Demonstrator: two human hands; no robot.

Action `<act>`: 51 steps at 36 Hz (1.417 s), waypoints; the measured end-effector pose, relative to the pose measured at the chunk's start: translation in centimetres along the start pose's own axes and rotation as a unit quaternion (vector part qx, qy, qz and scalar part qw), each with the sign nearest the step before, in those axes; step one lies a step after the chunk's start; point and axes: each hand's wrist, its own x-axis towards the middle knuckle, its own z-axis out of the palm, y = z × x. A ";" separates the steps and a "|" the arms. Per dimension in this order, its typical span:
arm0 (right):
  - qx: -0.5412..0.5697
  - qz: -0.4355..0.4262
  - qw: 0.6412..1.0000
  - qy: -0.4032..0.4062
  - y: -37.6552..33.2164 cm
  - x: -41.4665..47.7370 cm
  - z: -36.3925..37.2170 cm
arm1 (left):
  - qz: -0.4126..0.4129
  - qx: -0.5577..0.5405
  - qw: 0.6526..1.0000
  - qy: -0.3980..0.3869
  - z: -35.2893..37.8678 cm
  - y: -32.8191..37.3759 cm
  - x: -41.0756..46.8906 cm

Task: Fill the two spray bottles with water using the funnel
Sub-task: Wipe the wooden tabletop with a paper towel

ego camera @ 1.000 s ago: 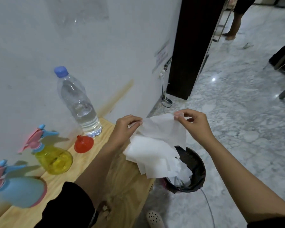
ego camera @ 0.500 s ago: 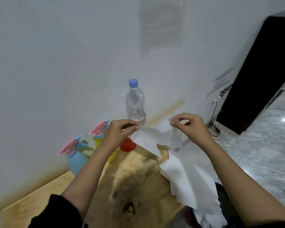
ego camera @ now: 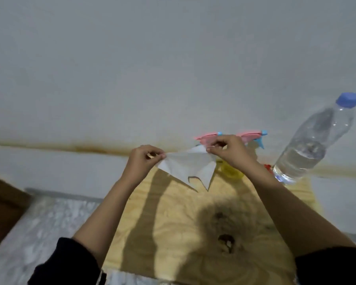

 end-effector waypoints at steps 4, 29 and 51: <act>0.008 -0.016 1.000 -0.002 -1.3 2.9 3.2 | -0.073 -0.009 0.997 0.036 -1.9 -1.8 -0.3; 0.029 0.004 0.982 -0.186 5.0 -5.4 14.3 | -0.101 0.031 0.993 0.056 0.6 -12.2 -18.0; -0.084 0.137 0.987 -0.011 3.5 -1.5 23.5 | -0.203 0.037 0.974 0.089 2.8 -18.5 -9.3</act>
